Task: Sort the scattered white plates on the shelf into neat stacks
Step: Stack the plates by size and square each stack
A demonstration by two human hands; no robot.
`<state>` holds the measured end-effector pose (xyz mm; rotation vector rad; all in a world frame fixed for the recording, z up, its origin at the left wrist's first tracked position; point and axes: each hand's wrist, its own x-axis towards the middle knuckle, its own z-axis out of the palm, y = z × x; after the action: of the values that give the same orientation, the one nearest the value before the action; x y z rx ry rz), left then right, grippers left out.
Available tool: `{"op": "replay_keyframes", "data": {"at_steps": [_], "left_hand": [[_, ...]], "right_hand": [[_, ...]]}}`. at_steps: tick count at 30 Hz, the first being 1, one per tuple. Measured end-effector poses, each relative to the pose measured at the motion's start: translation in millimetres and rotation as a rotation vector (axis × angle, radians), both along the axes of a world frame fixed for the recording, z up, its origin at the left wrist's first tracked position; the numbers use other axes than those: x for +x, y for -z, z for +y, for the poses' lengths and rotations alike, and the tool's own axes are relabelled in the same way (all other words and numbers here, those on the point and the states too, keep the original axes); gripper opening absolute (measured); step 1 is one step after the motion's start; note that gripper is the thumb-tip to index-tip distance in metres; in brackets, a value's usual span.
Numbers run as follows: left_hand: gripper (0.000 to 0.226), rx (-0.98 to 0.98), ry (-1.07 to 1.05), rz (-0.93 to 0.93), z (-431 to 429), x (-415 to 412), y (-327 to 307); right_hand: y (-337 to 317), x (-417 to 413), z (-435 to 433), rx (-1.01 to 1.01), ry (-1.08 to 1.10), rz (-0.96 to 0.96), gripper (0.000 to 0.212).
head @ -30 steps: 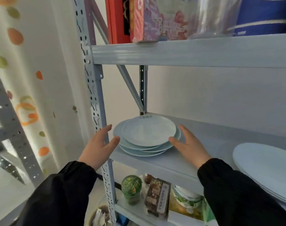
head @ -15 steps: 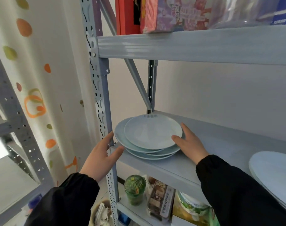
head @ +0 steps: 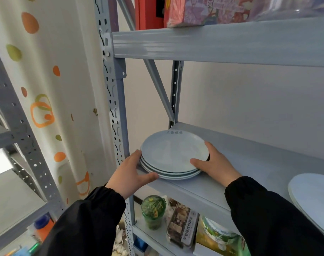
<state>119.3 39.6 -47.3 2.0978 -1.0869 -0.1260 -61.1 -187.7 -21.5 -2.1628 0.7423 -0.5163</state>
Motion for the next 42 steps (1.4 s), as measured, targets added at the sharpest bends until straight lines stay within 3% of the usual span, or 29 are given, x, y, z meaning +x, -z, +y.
{"op": "replay_keyframes", "data": {"at_steps": [4, 10, 15, 28, 34, 38, 42], "left_hand": [[0.116, 0.035, 0.007, 0.036, -5.2, 5.3, -4.1], [0.104, -0.015, 0.062, 0.054, -6.5, 14.1, -13.2], [0.110, -0.007, 0.089, 0.116, -9.6, 19.9, -11.1], [0.105, -0.019, 0.164, 0.135, -28.4, 33.2, -7.9], [0.101, 0.011, 0.225, 0.102, -37.0, 30.6, -9.5], [0.106, -0.003, 0.301, 0.194, -47.7, 20.3, -9.7], [0.114, 0.000, 0.381, 0.230, -65.4, 2.2, -10.3]], "right_hand": [[-1.1, -3.0, -0.6, 0.033, 0.002, -0.035, 0.062], [-0.1, -2.2, 3.2, 0.026, -0.004, -0.022, 0.043], [2.3, -6.7, -2.4, 0.037, 0.040, -0.047, 0.058], [0.5, -21.3, 2.2, 0.089, 0.063, -0.076, 0.054], [2.3, -51.6, 5.7, 0.063, 0.082, -0.039, 0.061], [-0.2, -83.3, 11.9, 0.044, 0.100, -0.022, 0.075], [-9.7, -117.4, 23.4, 0.002, 0.143, -0.008, 0.073]]}}
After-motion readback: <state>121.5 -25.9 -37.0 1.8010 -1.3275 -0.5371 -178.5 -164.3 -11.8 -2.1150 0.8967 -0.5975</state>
